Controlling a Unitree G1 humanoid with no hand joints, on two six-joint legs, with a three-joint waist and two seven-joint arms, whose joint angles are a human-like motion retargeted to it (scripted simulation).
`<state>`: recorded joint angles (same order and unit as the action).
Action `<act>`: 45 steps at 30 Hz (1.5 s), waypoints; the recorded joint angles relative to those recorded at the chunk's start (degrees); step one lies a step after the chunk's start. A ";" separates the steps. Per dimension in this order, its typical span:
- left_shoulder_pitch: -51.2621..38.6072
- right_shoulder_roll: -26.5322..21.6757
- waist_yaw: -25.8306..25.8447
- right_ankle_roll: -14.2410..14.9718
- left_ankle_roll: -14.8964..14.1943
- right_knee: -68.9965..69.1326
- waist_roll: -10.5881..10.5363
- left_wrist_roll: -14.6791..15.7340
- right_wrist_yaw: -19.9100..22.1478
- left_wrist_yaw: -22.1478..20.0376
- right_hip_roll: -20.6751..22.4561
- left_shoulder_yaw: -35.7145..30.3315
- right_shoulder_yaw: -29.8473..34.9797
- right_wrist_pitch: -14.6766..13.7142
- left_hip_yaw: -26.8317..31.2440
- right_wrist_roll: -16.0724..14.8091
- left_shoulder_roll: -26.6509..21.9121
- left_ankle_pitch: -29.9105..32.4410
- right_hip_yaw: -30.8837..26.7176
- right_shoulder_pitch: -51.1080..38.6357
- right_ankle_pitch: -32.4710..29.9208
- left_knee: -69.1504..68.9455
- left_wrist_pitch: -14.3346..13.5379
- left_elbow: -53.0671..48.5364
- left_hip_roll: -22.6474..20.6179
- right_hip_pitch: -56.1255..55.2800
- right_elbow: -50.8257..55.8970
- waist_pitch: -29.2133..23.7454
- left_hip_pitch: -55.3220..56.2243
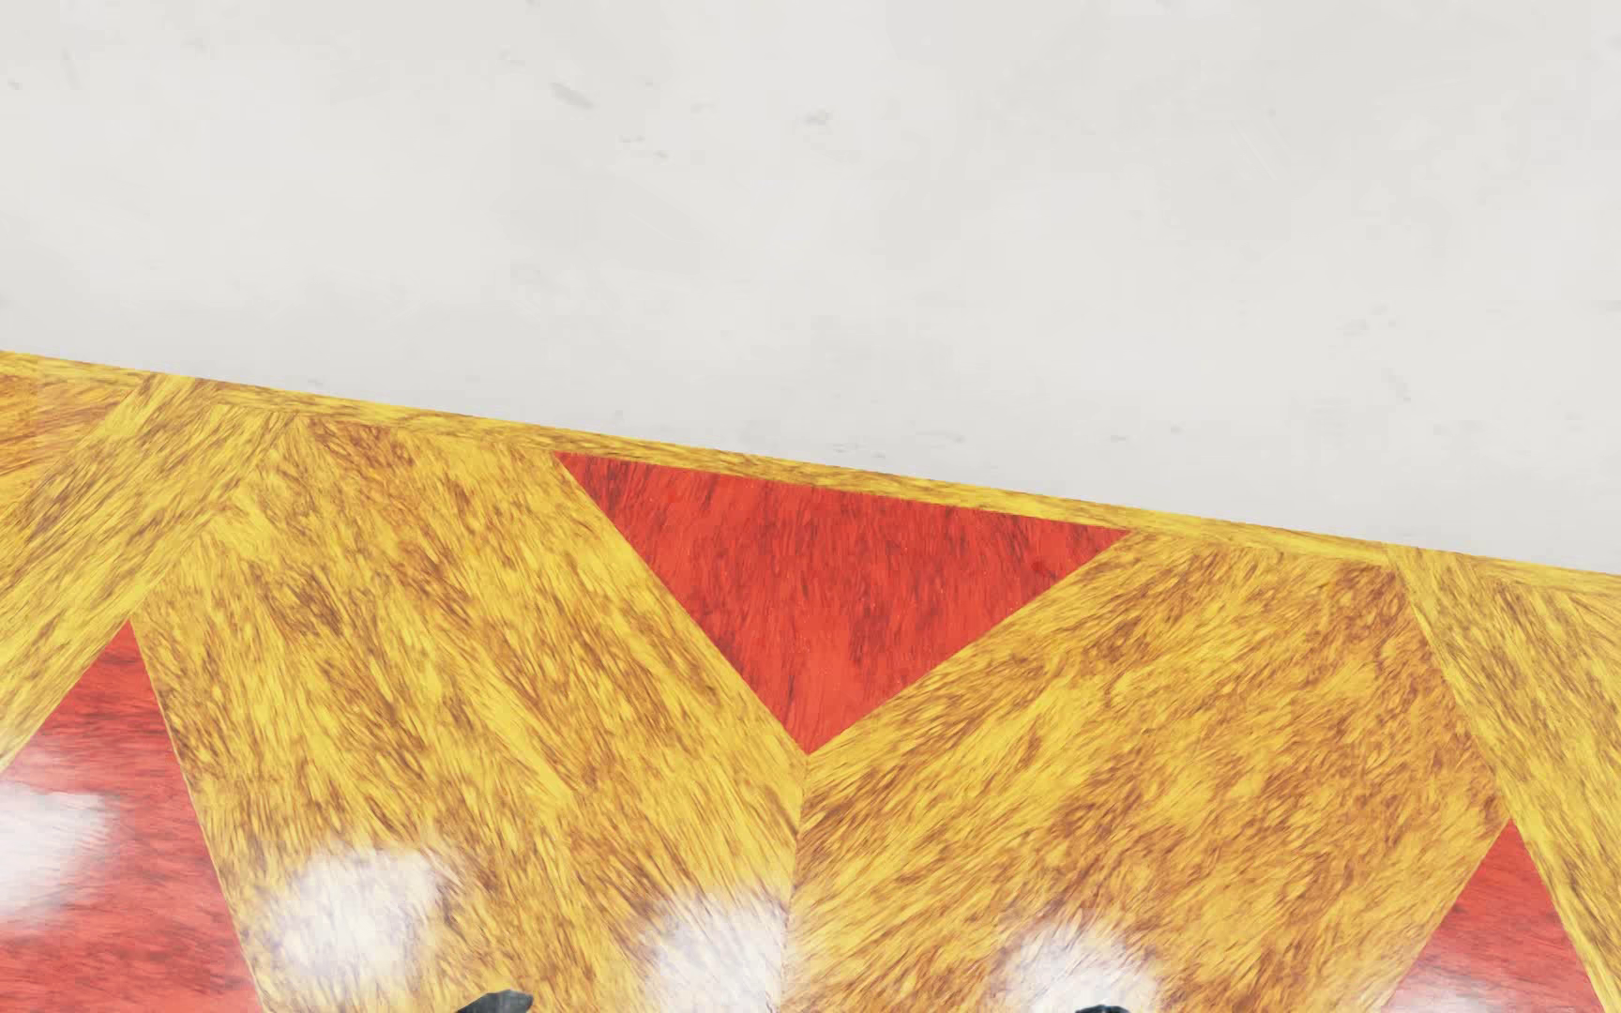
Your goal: Take a seat on the chair
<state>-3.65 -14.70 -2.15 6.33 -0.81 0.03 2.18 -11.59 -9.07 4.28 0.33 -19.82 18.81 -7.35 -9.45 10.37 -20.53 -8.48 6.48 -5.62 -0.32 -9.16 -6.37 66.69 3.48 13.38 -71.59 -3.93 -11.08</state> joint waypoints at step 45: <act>-73.06 -43.83 1.90 8.90 -9.31 106.72 -1.53 2.79 23.29 -27.46 -9.57 -64.62 31.33 -12.04 22.95 -16.82 -38.23 -17.35 -15.34 -49.81 19.11 -98.94 -8.75 -78.68 5.85 -98.94 85.48 -46.61 92.52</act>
<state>-76.72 -58.53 -0.26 15.24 -10.12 106.75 0.66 -8.80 14.22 -23.18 -9.24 -84.44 50.14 -19.39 13.50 -6.45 -58.76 -25.84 -8.86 -55.43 18.79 -108.09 -15.11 -11.99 9.32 -85.56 13.89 -50.55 81.44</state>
